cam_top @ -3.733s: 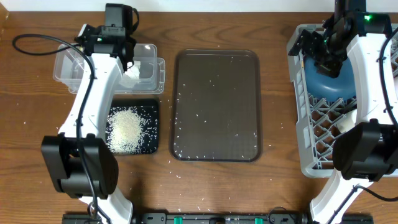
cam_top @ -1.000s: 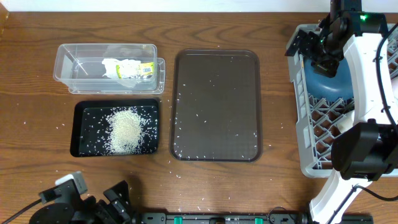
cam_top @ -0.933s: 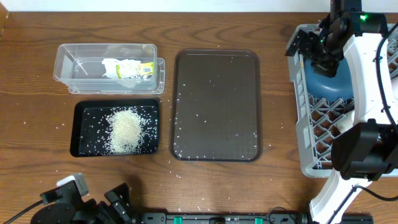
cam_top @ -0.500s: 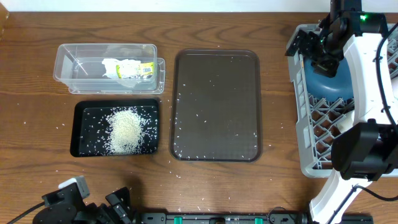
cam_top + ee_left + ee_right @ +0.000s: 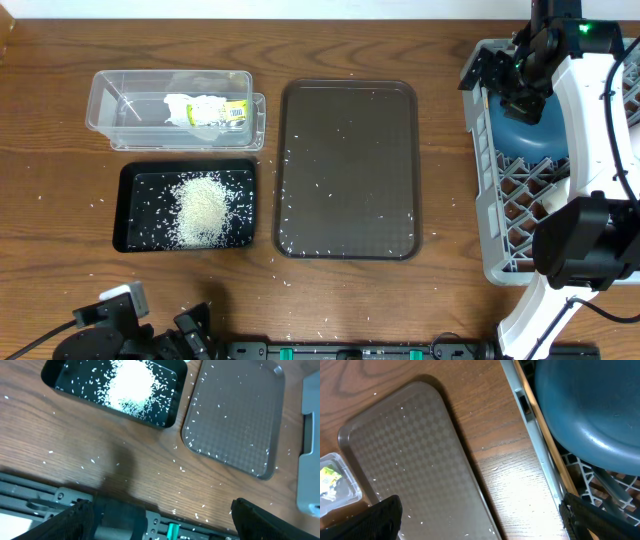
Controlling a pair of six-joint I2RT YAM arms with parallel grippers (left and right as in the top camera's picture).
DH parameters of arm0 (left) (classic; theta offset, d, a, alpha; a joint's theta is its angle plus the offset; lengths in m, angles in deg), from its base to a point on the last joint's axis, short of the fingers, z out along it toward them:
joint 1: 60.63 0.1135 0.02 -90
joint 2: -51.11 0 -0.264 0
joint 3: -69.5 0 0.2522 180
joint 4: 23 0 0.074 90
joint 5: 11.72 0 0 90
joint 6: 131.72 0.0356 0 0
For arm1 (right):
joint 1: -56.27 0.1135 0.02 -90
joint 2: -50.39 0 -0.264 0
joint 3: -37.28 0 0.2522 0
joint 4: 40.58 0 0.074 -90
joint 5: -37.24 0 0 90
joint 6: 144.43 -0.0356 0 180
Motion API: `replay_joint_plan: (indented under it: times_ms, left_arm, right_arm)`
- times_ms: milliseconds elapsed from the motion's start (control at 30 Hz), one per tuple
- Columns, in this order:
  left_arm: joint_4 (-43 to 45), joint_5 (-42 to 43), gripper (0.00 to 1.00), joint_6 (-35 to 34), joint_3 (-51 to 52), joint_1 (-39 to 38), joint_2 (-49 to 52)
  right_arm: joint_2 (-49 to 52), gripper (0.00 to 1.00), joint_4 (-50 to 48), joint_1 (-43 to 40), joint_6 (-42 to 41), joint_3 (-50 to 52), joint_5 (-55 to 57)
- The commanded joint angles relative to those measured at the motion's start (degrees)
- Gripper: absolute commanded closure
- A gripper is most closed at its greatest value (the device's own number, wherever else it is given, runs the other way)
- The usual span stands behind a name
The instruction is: Sort waste into correct bins and load items into the dishwasher rack
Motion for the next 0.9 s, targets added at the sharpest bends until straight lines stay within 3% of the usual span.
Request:
replay_joint_plan:
  times_ms: [0, 167, 400, 867]
  left_arm:
    - [-4.44, 0.09, 0.09, 4.13, 0.37, 0.13, -0.02]
    - [-0.35, 1.38, 0.09, 5.75, 2.93, 0.07, -0.2]
    - [19.37, 12.57, 0.09, 21.94, 13.0, -0.59, -2.91]
    - [58.84, 11.28, 0.09, 21.9, 44.02, -1.68, -14.91]
  right_arm:
    - [-1.97, 0.01, 0.0, 0.11, -0.42, -1.07, 0.39]
    - [-1.97, 0.01, 0.02, 0.11, -0.42, -1.07, 0.39]
    - [-1.95, 0.01, 0.02, 0.15, -0.42, -1.07, 0.39]
    - [-1.97, 0.01, 0.02, 0.15, -0.44, -1.07, 0.39]
